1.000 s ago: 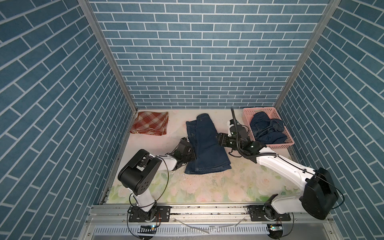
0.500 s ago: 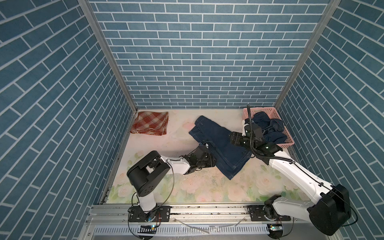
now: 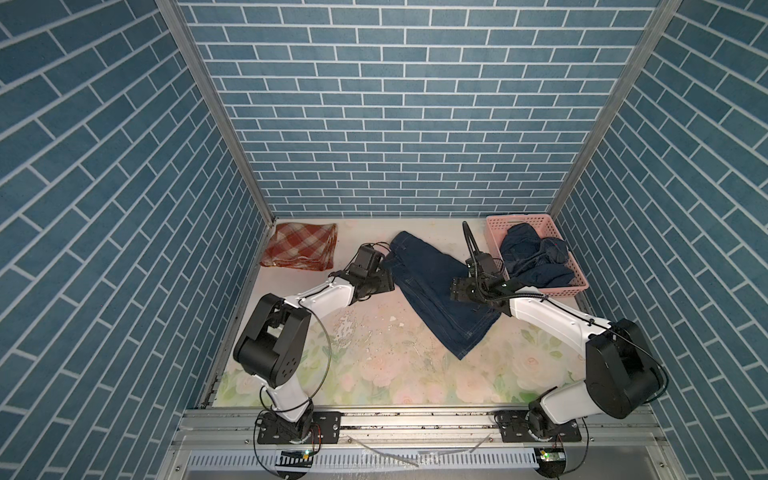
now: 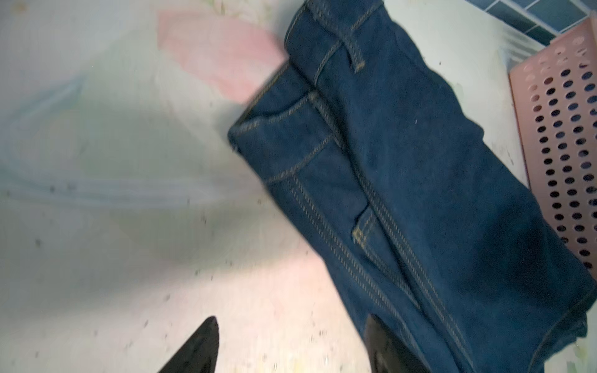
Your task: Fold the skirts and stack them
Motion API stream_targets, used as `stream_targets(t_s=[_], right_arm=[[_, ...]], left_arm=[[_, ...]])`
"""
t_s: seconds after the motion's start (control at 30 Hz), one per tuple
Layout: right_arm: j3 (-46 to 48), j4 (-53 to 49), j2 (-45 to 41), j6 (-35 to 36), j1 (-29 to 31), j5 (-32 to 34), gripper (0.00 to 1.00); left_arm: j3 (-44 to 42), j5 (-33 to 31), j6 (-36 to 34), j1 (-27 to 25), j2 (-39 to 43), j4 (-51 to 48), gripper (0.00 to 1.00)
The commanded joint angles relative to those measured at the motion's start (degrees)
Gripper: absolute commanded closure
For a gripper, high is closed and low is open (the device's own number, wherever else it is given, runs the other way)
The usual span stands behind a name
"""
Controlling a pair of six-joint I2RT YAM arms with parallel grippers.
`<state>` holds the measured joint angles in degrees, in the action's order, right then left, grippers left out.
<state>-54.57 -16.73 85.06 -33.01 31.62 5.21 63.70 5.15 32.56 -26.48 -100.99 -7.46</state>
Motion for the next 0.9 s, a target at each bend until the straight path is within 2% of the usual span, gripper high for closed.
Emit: stream_targets(t_s=[0.0,0.17,0.27,0.4,0.53,0.67,0.87], right_arm=[[1.8,1.5,0.3,-0.3,-0.6,0.5,0.18],[2.5,2.3,1.6,-0.3,-1.8,0.2,0.18],[2.5,2.7,2.4,0.0,-2.5,0.2,0.18],[2.0,3.7,4.8,1.0,-3.8,-0.7,0.18],[0.4,5.4,8.5,2.7,-4.2,-1.2,0.18],[-2.3,6.4,13.3,5.9,-4.3,-1.5,0.18],[-10.7,7.3,22.4,12.5,-4.5,-6.3,0.18]], left_arm=[[4.9,1.1,-3.2,1.8,-6.9,-4.0,0.27],[13.9,1.5,-3.8,3.1,-16.2,-4.7,0.28],[17.5,1.6,-4.1,3.9,-19.4,-4.5,0.32],[20.5,0.5,-5.7,4.1,-22.6,-5.2,0.55],[19.5,-0.2,-6.3,4.5,-22.8,-4.4,1.00],[15.2,-0.4,-6.2,5.0,-20.5,-3.0,1.00],[2.1,-2.3,-3.8,5.2,-11.0,1.2,1.00]])
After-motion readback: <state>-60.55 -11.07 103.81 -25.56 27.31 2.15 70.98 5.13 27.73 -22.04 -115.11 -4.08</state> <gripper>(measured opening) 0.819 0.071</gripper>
